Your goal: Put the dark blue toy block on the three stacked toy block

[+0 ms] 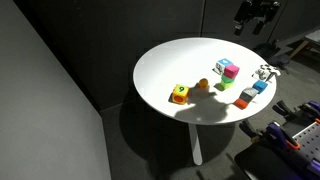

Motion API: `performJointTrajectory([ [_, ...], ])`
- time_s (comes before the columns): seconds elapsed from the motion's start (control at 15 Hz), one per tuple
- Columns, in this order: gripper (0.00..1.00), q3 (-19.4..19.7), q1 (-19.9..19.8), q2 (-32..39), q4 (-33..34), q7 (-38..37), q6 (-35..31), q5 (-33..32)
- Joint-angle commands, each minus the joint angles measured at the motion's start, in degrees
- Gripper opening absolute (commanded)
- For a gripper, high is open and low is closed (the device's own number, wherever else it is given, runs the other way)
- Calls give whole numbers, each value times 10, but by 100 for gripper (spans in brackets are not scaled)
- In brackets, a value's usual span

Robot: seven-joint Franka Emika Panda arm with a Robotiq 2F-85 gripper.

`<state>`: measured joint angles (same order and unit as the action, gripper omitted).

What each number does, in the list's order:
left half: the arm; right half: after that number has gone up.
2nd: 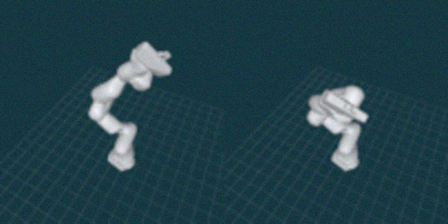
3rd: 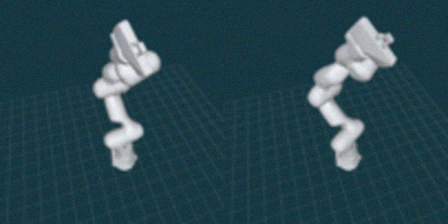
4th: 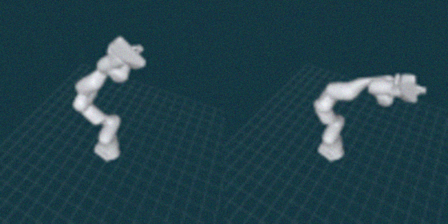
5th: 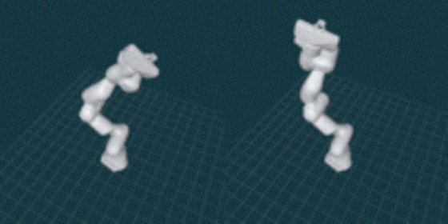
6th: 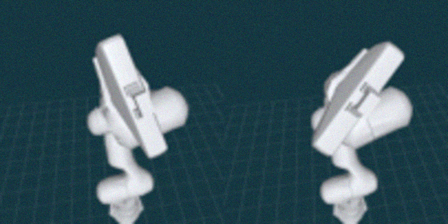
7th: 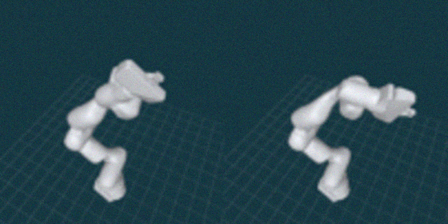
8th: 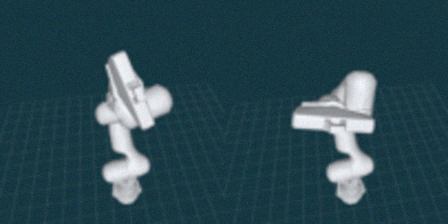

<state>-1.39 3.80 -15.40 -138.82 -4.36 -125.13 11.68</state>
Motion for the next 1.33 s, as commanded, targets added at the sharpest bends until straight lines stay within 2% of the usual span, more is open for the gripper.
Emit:
performJointTrajectory([
  [0.0, 100, -3, -3, 0, 1, 1, 1, 1],
  [0.33, 100, -3, -3, -1, 1, 1, 1, 1],
  [0.87, 100, -5, -23, 38, 38, -39, -13, -34],
  [1.27, 100, -8, -49, 58, 57, -124, -23, -140],
])
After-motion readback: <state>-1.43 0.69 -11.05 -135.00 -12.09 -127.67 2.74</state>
